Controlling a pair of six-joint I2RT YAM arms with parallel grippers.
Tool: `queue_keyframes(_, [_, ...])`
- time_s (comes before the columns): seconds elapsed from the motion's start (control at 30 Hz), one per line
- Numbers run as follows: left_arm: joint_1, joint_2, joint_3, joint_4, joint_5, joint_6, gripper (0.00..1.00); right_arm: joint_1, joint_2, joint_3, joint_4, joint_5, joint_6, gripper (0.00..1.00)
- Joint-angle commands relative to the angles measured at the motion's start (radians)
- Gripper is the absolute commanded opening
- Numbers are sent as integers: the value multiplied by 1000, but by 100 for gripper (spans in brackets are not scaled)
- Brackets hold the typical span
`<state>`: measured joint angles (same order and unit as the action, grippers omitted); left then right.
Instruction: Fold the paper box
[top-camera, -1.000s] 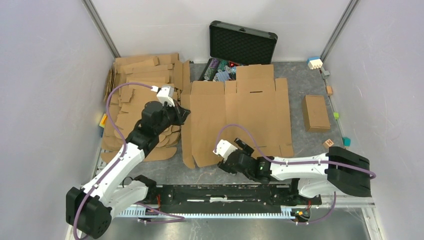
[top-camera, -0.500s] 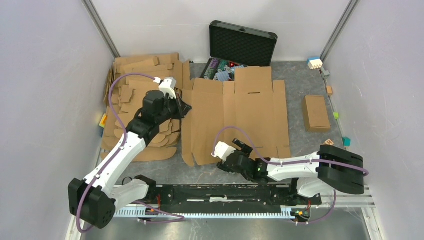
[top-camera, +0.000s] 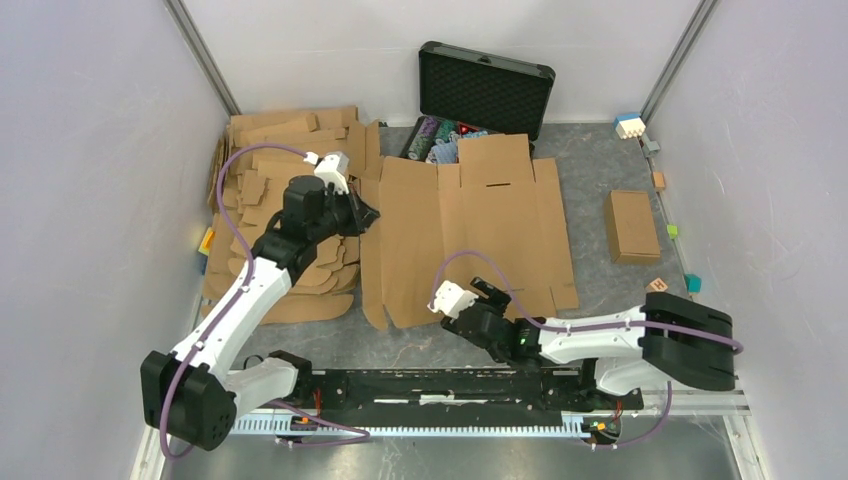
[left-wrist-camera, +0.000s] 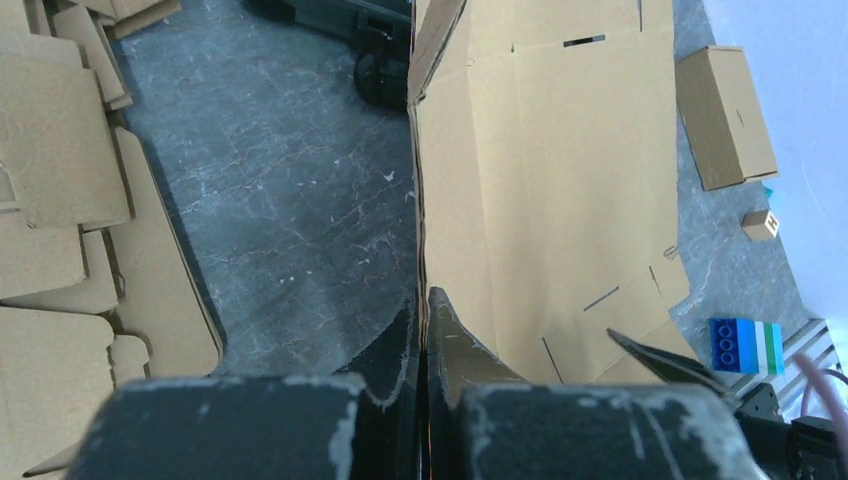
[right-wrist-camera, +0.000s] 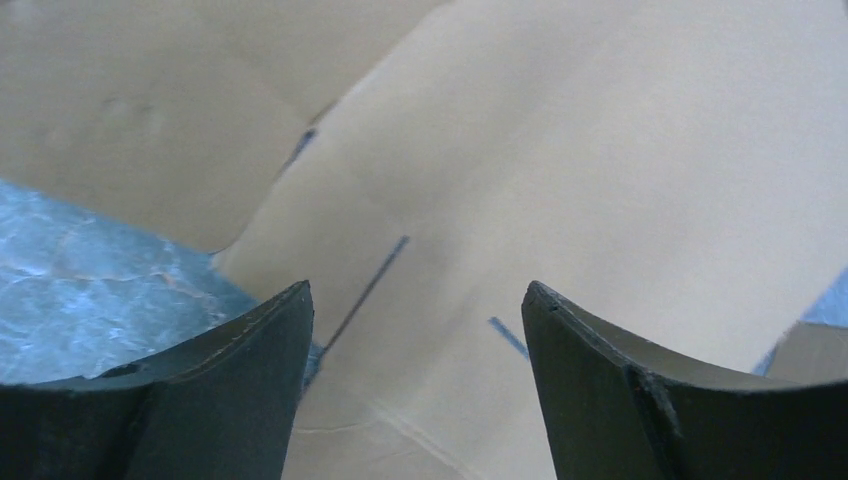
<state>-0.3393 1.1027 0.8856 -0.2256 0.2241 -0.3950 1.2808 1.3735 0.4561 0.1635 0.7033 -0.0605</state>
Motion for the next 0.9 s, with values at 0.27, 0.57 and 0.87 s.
queue_keyframes(0.27, [-1,76,-7,-22,-129,66,50,-174,-148,3,-9,-212,58,79])
queue_keyframes(0.57, [-178,-59,-62,-12,-356,156,69,-422,-286,-49,-122,-532,223,84])
queue_keyframes(0.87, [-590,-145,-174,78,-483,350,76,-583,-343,-83,-140,-604,299,79])
